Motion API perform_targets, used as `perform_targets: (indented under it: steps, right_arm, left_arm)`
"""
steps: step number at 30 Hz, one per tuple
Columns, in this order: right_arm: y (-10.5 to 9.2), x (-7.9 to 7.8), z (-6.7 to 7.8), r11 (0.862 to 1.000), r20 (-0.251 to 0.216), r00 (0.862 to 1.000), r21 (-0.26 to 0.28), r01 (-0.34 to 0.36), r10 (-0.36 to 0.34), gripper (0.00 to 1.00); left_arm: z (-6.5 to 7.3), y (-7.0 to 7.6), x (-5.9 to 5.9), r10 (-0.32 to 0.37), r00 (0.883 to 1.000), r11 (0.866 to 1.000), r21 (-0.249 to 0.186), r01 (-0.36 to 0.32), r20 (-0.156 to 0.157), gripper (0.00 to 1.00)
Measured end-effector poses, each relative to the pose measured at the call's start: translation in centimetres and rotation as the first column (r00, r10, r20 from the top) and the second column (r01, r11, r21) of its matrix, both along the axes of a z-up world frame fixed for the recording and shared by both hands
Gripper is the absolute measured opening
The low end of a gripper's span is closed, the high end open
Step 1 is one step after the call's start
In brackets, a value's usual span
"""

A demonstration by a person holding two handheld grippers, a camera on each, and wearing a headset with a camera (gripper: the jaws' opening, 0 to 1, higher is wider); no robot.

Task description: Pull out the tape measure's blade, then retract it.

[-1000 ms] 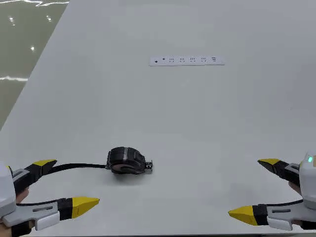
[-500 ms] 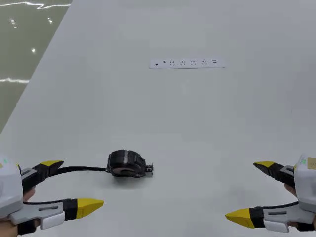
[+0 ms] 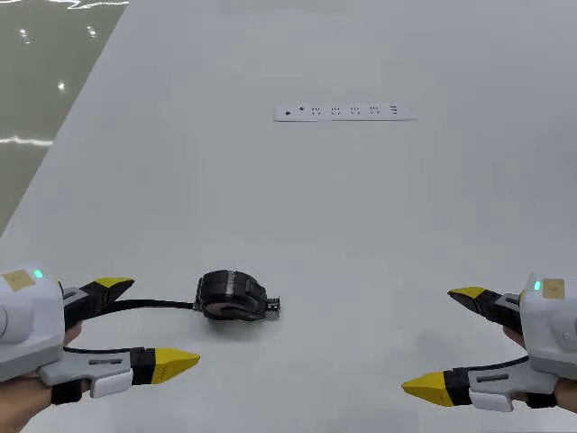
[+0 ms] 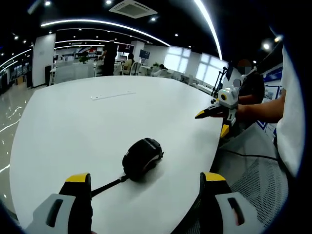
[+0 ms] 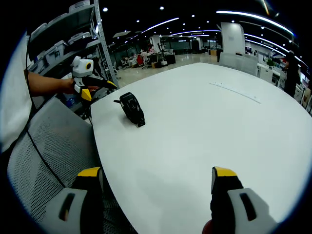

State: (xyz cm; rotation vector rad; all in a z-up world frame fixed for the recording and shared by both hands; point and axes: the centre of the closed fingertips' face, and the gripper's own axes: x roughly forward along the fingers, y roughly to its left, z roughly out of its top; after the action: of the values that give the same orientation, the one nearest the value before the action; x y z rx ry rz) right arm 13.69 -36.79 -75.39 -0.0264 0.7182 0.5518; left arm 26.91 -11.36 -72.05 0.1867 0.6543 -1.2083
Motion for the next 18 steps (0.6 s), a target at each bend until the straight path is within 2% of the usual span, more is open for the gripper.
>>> perform_targets:
  steps: [10,14,18]
  right_arm:
    - [0.8,1.0,-0.7,0.999,-0.003,0.999,0.009,-0.035,0.035,0.9]
    - [1.1,1.4,-1.1,0.999,-0.008,0.999,0.011,-0.052,0.052,0.89]
    - [1.4,1.7,-1.4,0.998,-0.01,0.998,0.013,-0.067,0.067,0.88]
  left_arm:
    - [-0.7,-1.6,0.3,-0.067,0.998,0.998,-0.008,0.067,-0.015,0.87]
    - [-1.3,-2.1,0.3,-0.102,0.995,0.995,0.011,0.103,-0.012,0.87]
    - [-1.6,-2.6,0.5,-0.122,0.992,0.992,0.013,0.123,-0.017,0.86]
